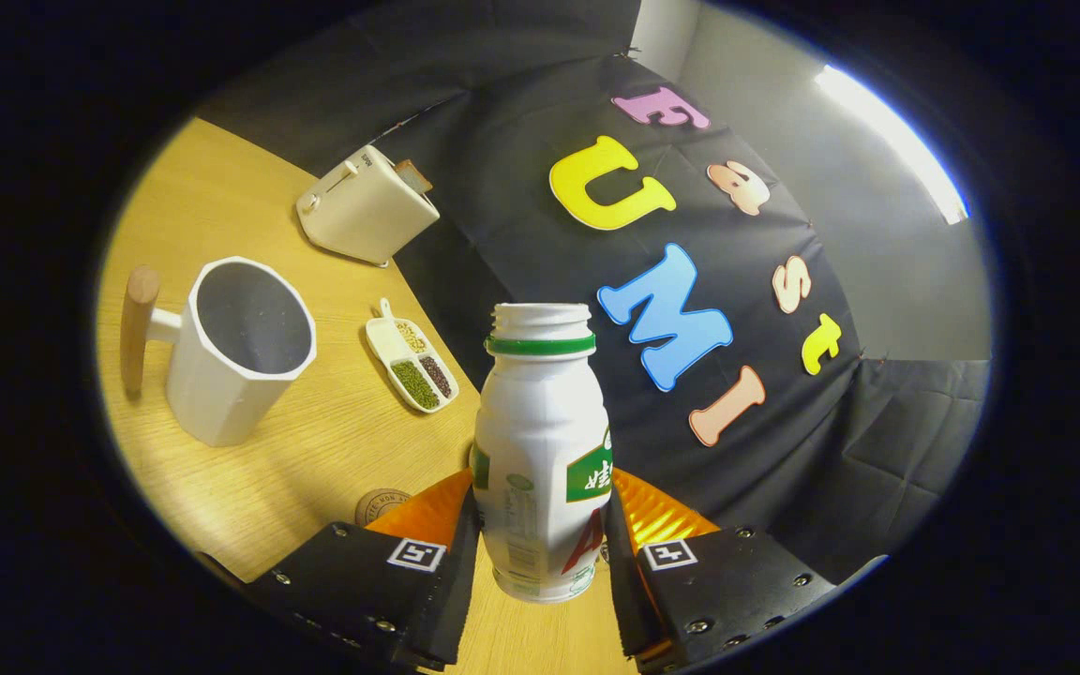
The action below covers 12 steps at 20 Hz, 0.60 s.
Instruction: Take the bottle from table, then pour the juice into the cup, finally place the bottle on the coaster
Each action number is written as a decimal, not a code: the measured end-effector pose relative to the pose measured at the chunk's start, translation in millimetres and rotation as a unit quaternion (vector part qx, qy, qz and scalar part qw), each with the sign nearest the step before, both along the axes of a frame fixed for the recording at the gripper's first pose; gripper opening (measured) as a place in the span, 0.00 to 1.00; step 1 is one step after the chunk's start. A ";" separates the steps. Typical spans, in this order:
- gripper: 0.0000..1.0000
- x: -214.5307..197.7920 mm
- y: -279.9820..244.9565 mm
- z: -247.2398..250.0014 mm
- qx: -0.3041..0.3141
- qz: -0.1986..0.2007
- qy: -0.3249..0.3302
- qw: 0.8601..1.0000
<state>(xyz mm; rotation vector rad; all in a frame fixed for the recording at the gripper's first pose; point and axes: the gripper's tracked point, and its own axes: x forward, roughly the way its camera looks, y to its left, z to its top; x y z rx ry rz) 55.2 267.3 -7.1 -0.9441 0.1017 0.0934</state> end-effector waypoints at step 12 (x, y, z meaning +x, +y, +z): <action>0.62 0.5 12.9 9.1 -0.124 0.015 -0.034 0.992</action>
